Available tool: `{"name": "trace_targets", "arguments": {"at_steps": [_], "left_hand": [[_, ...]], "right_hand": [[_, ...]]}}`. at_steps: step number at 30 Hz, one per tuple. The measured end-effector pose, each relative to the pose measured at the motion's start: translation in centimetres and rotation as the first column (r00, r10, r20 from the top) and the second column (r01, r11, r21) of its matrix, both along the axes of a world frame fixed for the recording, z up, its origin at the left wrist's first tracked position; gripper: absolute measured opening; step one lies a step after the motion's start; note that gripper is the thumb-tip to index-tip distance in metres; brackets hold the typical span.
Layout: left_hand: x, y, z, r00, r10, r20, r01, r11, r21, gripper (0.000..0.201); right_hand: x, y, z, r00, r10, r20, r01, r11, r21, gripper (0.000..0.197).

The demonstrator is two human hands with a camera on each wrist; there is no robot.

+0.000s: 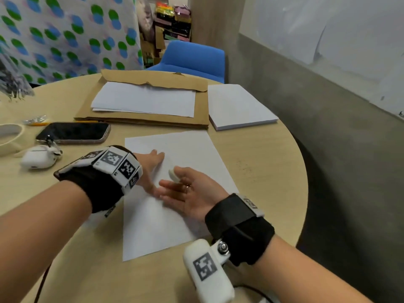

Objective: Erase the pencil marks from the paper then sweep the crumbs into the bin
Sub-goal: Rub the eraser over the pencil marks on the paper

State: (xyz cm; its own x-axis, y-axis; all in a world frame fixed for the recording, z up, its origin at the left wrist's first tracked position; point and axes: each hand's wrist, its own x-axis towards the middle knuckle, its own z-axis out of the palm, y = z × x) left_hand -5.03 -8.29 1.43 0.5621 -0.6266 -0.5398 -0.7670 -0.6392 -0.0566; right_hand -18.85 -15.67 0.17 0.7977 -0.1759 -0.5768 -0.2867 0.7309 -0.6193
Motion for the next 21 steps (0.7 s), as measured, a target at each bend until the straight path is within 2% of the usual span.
{"name": "trace_targets", "arguments": {"at_steps": [2,4,5,7,9,10,11,13,14,15,16,18,19,21], "left_hand": [[-0.3,0.0,0.0,1.000,0.004,-0.001,-0.004,1.000,-0.029,0.118],[-0.5,0.2,0.1,1.000,0.014,-0.018,-0.014,0.999,-0.050,0.116],[-0.6,0.3,0.3,1.000,0.017,-0.021,-0.018,0.999,-0.051,0.115],[-0.7,0.4,0.4,0.999,0.022,-0.029,-0.023,0.999,-0.049,0.114],[-0.8,0.4,0.6,0.999,0.027,-0.040,-0.029,0.999,-0.045,0.113],[-0.8,0.4,0.6,0.999,0.030,-0.040,-0.032,0.999,-0.043,0.114],[-0.8,0.5,0.6,0.999,0.034,-0.041,-0.036,0.998,-0.046,0.114],[-0.7,0.6,0.4,0.999,0.034,-0.041,-0.037,0.997,-0.064,0.116],[-0.6,0.6,0.2,0.999,0.034,-0.037,-0.037,0.996,-0.078,0.116],[-0.7,0.7,0.1,0.999,0.035,-0.034,-0.038,0.995,-0.088,0.116],[-0.7,0.7,0.1,0.999,0.036,-0.032,-0.039,0.995,-0.093,0.116],[-0.7,0.9,0.1,0.999,0.033,-0.041,-0.037,0.996,-0.086,0.115],[-0.8,1.0,0.3,0.999,0.033,-0.043,-0.036,0.997,-0.073,0.113],[-0.9,1.3,0.5,0.998,0.032,-0.049,-0.035,0.997,-0.063,0.112]], "right_hand": [[0.8,-0.4,0.0,0.998,0.048,-0.029,-0.050,0.996,-0.070,0.016],[1.5,-2.8,0.1,0.990,-0.135,-0.047,0.128,0.983,-0.130,0.016],[1.7,-4.5,0.2,0.958,-0.286,-0.036,0.277,0.947,-0.163,0.015],[1.6,-7.3,0.5,0.824,-0.567,0.005,0.551,0.799,-0.242,0.023],[1.4,-8.2,0.8,0.711,-0.702,0.033,0.682,0.678,-0.275,0.036],[1.4,-7.4,1.1,0.712,-0.699,0.066,0.691,0.682,-0.240,0.032],[1.6,-6.2,1.2,0.761,-0.643,0.088,0.647,0.742,-0.177,0.021],[2.6,-3.3,0.8,0.906,-0.414,0.086,0.420,0.905,-0.070,0.015],[3.1,-1.9,0.5,0.958,-0.279,0.072,0.283,0.958,-0.052,0.014],[3.4,-1.0,0.1,0.981,-0.187,0.048,0.190,0.980,-0.067,0.015],[3.7,-0.7,-0.1,0.987,-0.158,0.021,0.160,0.983,-0.087,0.016],[3.7,-2.3,-0.3,0.955,-0.295,-0.024,0.288,0.943,-0.166,0.019],[3.3,-3.8,-0.2,0.901,-0.434,-0.026,0.419,0.882,-0.215,0.020],[2.3,-6.9,0.0,0.745,-0.667,-0.007,0.626,0.704,-0.334,0.022]]}}
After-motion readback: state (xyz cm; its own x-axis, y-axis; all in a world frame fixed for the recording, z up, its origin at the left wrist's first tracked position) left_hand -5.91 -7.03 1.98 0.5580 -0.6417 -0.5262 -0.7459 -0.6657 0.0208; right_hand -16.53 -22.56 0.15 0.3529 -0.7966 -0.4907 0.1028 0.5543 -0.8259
